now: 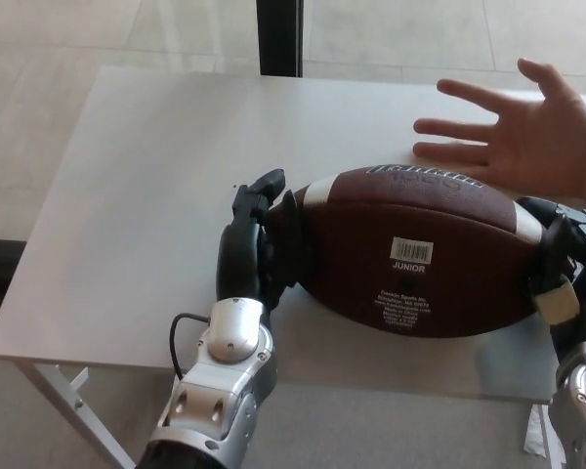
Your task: The robot uses both its hands to grab the left and right ends of a football kept in the middle of the desk infront of it, lifts it up and places it in the palm of a person
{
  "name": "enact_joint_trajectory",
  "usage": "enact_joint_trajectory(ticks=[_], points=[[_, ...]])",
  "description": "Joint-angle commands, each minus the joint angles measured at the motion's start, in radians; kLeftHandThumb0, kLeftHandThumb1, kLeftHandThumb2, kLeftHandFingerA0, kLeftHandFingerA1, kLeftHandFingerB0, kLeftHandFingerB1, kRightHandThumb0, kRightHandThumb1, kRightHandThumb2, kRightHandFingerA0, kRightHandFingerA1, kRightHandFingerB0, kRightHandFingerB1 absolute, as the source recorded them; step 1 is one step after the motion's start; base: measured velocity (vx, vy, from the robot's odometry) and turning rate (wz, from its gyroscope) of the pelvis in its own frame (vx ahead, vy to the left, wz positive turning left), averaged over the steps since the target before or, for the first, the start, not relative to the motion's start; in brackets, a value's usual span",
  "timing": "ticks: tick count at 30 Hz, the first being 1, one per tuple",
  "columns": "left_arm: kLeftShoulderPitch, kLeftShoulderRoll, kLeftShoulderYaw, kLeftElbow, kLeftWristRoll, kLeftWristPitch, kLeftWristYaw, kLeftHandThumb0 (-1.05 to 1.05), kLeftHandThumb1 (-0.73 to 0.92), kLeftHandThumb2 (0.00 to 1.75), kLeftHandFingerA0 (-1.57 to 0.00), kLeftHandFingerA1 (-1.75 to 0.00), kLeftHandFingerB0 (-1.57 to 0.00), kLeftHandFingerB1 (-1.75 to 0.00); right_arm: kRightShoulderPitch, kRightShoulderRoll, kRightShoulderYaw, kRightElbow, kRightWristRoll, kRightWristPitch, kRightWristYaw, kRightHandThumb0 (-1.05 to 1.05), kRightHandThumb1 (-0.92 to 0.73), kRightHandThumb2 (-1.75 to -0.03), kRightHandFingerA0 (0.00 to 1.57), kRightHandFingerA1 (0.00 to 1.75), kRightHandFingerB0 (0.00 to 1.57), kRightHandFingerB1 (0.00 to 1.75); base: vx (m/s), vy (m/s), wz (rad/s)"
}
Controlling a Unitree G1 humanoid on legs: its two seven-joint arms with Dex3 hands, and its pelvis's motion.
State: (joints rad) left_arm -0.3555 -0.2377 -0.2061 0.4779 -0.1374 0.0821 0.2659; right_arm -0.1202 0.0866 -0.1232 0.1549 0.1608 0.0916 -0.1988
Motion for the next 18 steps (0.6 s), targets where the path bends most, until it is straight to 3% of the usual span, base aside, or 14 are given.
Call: enact_joint_trajectory(ticks=[1,3,5,9,10,12,13,16,18], points=[[-0.116,-0.177,-0.303,0.087,0.088,0.277,-0.243,-0.45,0.92,0.78,-0.47,-0.98,-0.21,-0.54,-0.199,0.095,-0.001,0.095,0.125,0.165,0.049,-1.05,-0.6,-0.66,0.96,0.92,0.66,0.94,0.0,0.0,0.0],[-0.127,-0.148,-0.33,0.057,0.126,0.256,-0.223,-0.41,0.92,0.81,-0.6,-0.89,-0.21,-0.49,-0.24,0.093,-0.048,0.101,0.181,0.227,0.041,-1.05,-0.56,-0.65,0.96,0.91,0.67,0.94,0.0,0.0,0.0],[-0.133,-0.122,-0.341,0.04,0.124,0.238,-0.247,-0.42,0.92,0.92,-0.61,-0.96,-0.17,-0.45,-0.27,0.096,-0.08,0.12,0.209,0.245,0.031,-1.05,-0.53,-0.63,0.95,0.9,0.67,0.93,0.0,0.0,0.0],[-0.167,-0.137,-0.277,0.054,0.065,0.263,-0.243,-0.42,0.92,0.87,-0.64,-0.98,-0.19,-0.46,-0.322,0.099,-0.111,0.15,0.228,0.257,0.025,-1.05,-0.51,-0.64,0.97,0.88,0.7,0.91,0.0,0.0,0.0],[-0.185,-0.145,-0.255,0.056,0.039,0.299,-0.242,-0.47,0.92,0.86,-0.55,-1.01,-0.15,-0.39,-0.332,0.099,-0.118,0.156,0.232,0.263,0.026,-1.05,-0.5,-0.63,1.0,0.85,0.74,0.87,0.0,0.0,0.0],[-0.217,-0.148,-0.224,0.048,0.003,0.347,-0.248,-0.47,0.92,0.87,-0.61,-0.97,-0.13,-0.43,-0.354,0.097,-0.128,0.163,0.239,0.273,0.029,-1.05,-0.51,-0.63,1.01,0.85,0.74,0.87,0.0,0.0,0.0],[-0.219,-0.145,-0.221,0.042,0.004,0.338,-0.242,-0.47,0.92,0.86,-0.61,-1.06,-0.19,-0.4,-0.364,0.098,-0.131,0.162,0.239,0.278,0.025,-1.05,-0.51,-0.63,1.01,0.84,0.74,0.85,0.0,0.0,0.0],[-0.232,-0.12,-0.247,0.033,0.044,0.292,-0.24,-0.46,0.92,0.87,-0.68,-0.96,-0.21,-0.48,-0.387,0.098,-0.142,0.158,0.251,0.29,0.023,-1.05,-0.52,-0.62,1.02,0.81,0.72,0.83,0.0,0.0,0.0],[-0.268,-0.11,-0.219,0.027,0.014,0.297,-0.272,-0.5,0.92,0.99,-0.64,-0.99,-0.15,-0.51,-0.401,0.11,-0.138,0.096,0.262,0.329,-0.005,-1.05,-0.57,-0.6,0.95,0.81,0.64,0.79,0.0,0.0,0.0]])
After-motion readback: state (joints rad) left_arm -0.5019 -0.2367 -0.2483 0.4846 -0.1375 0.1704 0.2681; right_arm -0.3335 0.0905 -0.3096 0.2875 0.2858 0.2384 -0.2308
